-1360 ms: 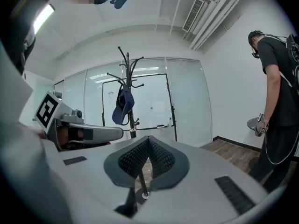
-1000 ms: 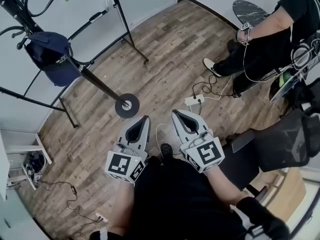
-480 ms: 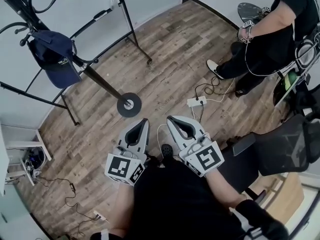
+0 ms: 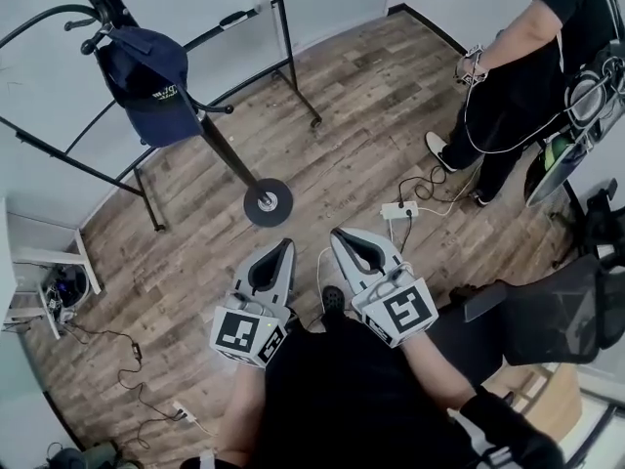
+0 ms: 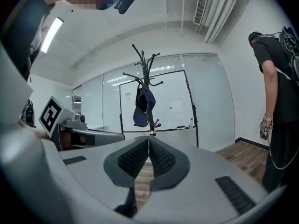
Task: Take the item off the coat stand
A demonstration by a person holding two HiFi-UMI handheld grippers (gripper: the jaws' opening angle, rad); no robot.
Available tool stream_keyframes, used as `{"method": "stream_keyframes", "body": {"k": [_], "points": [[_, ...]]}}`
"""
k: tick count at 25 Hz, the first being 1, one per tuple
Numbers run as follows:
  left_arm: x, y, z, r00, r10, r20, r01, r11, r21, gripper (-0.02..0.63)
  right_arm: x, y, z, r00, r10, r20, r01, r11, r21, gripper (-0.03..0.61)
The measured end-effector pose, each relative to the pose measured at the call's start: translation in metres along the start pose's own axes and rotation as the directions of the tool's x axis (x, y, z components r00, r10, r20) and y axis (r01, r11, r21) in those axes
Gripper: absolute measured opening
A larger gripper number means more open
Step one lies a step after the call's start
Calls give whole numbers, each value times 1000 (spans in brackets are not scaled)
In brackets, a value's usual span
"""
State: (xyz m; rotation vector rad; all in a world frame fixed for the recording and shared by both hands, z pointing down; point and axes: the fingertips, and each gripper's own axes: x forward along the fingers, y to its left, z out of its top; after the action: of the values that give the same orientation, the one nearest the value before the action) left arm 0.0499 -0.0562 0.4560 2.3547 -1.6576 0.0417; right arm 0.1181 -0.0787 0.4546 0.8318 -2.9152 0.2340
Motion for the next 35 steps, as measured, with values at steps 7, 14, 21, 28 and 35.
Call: {"method": "stream_keyframes", "body": {"k": [7,14,21,28,35], "points": [[-19,50,17,1000,23,14,-23,1000,6,14,48,25,15,1000,30,10,-30,1000,-4,31],[-37,102,29,999,23,39,-23,1000,6,14,97,61,27,999,52,6,-51,998,-22,31],[-46,143,46,995,19,100,-18,1000,-10,14,126,85,39,999,51,11,-51,998,-29,31],[-40,178,66,992,-5,125,5,1000,2,15,153,88,44,1000,-4,-3,4,999,-44,31],[-35,216,94,989,-11,148,8,1000,19,15,167,90,55,997,-73,9,73,995,-72,31]]}}
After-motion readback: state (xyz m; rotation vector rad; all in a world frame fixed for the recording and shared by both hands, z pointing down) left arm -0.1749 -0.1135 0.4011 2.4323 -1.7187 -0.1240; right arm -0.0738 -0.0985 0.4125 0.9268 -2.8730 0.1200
